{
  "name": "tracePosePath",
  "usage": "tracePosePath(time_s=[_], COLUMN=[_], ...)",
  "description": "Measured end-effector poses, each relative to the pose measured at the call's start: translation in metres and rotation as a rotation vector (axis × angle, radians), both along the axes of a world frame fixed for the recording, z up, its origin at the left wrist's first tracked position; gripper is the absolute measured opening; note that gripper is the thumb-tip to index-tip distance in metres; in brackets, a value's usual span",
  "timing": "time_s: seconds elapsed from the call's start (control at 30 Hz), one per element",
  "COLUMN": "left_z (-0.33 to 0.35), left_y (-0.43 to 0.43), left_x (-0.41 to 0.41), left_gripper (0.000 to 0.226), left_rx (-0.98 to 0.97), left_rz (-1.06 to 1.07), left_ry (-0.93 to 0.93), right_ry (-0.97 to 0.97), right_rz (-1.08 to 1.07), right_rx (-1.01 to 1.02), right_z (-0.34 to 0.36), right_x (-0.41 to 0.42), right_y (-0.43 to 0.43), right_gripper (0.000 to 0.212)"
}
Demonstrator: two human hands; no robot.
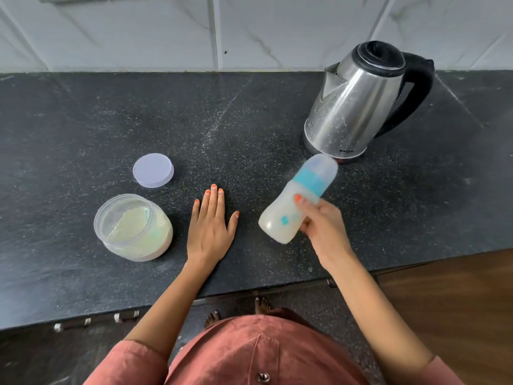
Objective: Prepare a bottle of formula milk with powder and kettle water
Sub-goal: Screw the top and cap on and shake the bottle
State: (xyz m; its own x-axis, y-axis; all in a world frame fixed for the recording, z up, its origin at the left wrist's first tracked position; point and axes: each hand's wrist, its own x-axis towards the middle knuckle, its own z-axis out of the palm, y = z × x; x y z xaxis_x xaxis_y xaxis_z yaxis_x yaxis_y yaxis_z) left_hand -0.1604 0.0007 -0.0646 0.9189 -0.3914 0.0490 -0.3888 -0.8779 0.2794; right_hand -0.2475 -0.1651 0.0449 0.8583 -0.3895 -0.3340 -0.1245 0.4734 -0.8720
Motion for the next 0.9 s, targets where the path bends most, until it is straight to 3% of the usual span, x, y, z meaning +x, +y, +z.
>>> tracePosePath(time_s=[0.1,0.23,0.3,0.4,0.47,0.6,0.67,0.8,0.83,0.9], left_z=[-0.001,0.0,0.0,0.0,-0.001,0.001,0.0,-0.001,-0.002,-0.002], left_y=[-0.001,0.0,0.0,0.0,0.0,0.0,0.0,0.0,0.0,0.0], left_x=[0.0,0.0,0.001,0.0,0.0,0.0,0.0,0.0,0.0,0.0], left_gripper=[0.075,0.077,0.077,0.076,0.076,0.078,0.078,0.076,0.076,0.076], left_rx=[0.004,0.011,0.014,0.006,0.005,0.013,0.019,0.005,0.005,0.006], left_rz=[-0.001,-0.003,-0.004,-0.002,-0.003,-0.006,-0.006,0.003,0.003,0.001], left_ry=[-0.004,0.0,0.001,-0.006,-0.007,-0.005,0.0,-0.005,-0.003,-0.001], right_ry=[-0.064,0.108,0.113,-0.017,-0.069,0.065,0.074,-0.078,-0.091,-0.03], right_rz=[-0.225,0.113,0.153,-0.084,-0.179,0.142,0.197,-0.152,-0.196,-0.078], right_rx=[0.199,-0.119,-0.169,0.09,0.13,-0.154,-0.2,0.148,0.175,0.08], right_z=[-0.003,-0.011,-0.01,0.0,0.001,0.0,0.001,0.006,0.005,0.005], right_x=[0.008,-0.009,-0.012,0.001,0.006,-0.008,-0.012,0.006,0.009,0.006], right_y=[0.001,0.017,0.014,0.0,-0.006,0.006,0.003,-0.011,-0.01,-0.001], right_gripper=[0.01,0.013,0.015,0.014,0.014,0.016,0.018,0.019,0.014,0.014])
